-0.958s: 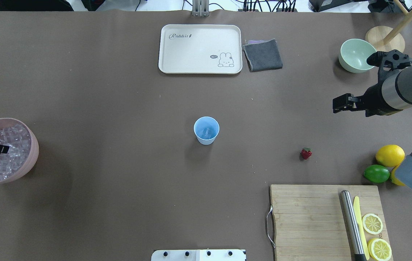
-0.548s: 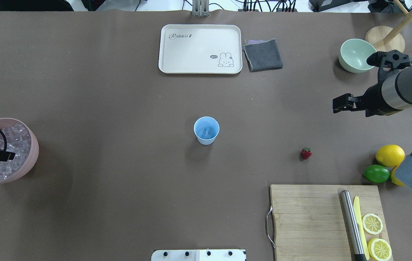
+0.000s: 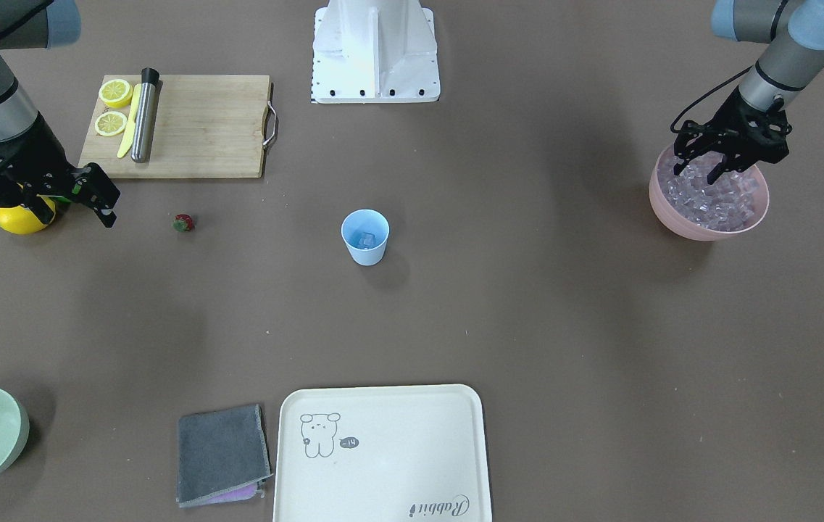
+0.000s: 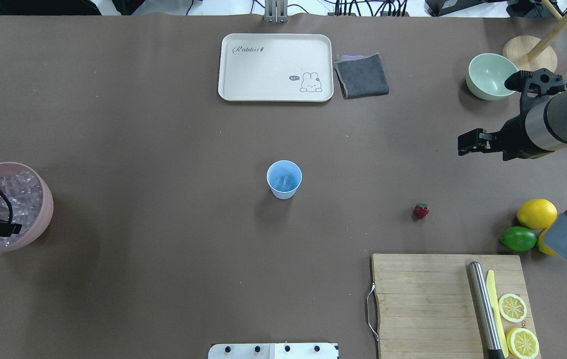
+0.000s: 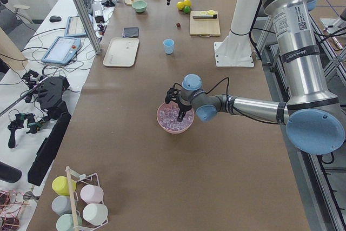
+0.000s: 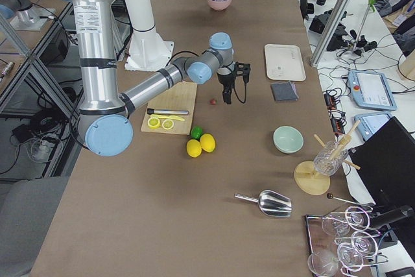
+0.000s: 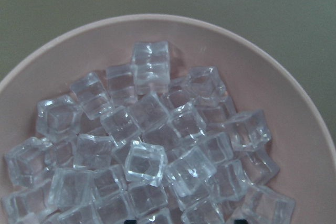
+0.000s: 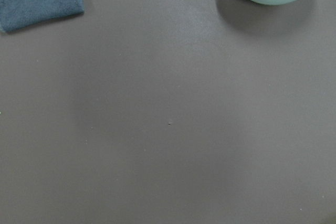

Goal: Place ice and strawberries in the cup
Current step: 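Lower the left gripper into the ice and grasp another cube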

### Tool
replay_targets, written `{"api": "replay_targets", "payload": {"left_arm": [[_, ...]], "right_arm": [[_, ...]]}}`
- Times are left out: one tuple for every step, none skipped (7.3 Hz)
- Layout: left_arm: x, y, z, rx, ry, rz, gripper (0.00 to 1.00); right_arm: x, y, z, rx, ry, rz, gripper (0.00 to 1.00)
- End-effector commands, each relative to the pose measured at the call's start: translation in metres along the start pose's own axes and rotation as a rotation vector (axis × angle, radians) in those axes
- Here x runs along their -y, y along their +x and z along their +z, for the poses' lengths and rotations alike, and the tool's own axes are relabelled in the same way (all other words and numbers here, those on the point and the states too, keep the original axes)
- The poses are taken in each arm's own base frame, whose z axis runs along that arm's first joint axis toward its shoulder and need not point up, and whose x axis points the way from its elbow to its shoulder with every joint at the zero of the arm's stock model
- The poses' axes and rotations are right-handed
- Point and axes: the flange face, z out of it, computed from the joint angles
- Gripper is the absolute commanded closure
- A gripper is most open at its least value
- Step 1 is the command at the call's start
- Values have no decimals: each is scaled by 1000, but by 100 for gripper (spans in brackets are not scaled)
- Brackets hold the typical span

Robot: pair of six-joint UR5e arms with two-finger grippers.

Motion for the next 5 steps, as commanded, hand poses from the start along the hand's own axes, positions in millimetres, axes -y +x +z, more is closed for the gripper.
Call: {"api": "replay_targets", "payload": {"left_arm": [[-2, 2, 3, -2, -8, 6, 38], [-3, 2, 4, -1, -12, 6, 42], [-4, -1, 6, 2, -16, 5, 45], [-5, -2, 9, 5, -19, 5, 52], [-5, -2, 9, 5, -19, 5, 63]], "right_arm": [[0, 1, 1, -2, -1, 1, 0], [0, 1, 1, -3, -2, 0, 0], [0, 2, 3, -7, -4, 2, 0], [0, 2, 3, -5, -3, 1, 0], [0, 2, 3, -5, -3, 1, 0]]}}
